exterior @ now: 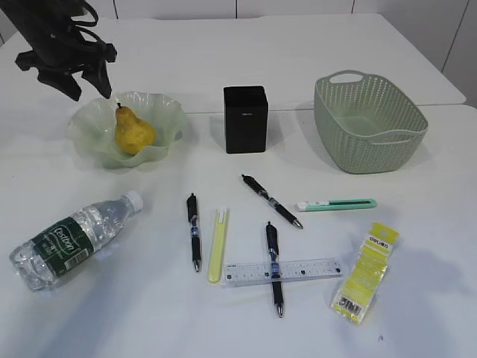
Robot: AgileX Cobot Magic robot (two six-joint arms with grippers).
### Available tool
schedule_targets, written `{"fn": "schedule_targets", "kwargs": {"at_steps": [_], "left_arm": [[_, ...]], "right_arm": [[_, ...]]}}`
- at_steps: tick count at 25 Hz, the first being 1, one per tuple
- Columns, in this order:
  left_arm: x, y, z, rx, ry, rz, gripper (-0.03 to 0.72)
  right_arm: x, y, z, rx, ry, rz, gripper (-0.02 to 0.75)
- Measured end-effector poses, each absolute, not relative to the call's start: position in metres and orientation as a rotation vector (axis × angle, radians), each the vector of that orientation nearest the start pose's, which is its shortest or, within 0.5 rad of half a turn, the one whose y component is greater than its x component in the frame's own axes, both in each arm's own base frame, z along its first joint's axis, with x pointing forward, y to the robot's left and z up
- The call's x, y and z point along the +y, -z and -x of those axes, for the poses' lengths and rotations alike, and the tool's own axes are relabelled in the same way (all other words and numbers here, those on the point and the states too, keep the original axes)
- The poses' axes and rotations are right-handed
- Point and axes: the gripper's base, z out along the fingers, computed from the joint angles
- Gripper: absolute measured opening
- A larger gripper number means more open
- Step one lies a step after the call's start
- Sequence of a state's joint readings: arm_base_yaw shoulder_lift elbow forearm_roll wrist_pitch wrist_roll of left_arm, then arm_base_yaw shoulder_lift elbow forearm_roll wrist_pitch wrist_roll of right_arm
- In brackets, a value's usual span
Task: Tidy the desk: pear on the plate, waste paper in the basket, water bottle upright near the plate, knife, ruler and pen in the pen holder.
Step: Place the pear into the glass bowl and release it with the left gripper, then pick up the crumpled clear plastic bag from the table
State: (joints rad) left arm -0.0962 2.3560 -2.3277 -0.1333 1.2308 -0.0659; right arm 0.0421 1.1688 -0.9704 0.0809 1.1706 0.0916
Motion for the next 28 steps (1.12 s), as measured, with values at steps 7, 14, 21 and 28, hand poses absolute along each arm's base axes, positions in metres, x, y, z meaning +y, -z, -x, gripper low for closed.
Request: {"fn": "schedule_targets", "kwargs": {"at_steps": [7, 14, 21, 28], "left_arm": [[-0.056, -0.298, -0.493, 2.657, 0.205, -0.072, 0.423], [-0.043, -0.364, -0.464, 2.517, 0.067, -0.152, 0.423], [-0.022, -0.404, -0.433, 2.456, -0.036, -0.156, 0.423], [0.0, -0.386, -0.391, 2.601, -0.159, -0.141, 0.421]], "right_arm": [[0.018, -0.304, -0.204, 2.854, -0.18, -0.113, 0.533], [0.022, -0.302, -0.207, 2.859, -0.246, -0.133, 0.533], [0.022, -0.3, -0.21, 2.86, -0.248, -0.136, 0.533], [0.022, -0.3, -0.211, 2.85, -0.25, -0.138, 0.533]]}}
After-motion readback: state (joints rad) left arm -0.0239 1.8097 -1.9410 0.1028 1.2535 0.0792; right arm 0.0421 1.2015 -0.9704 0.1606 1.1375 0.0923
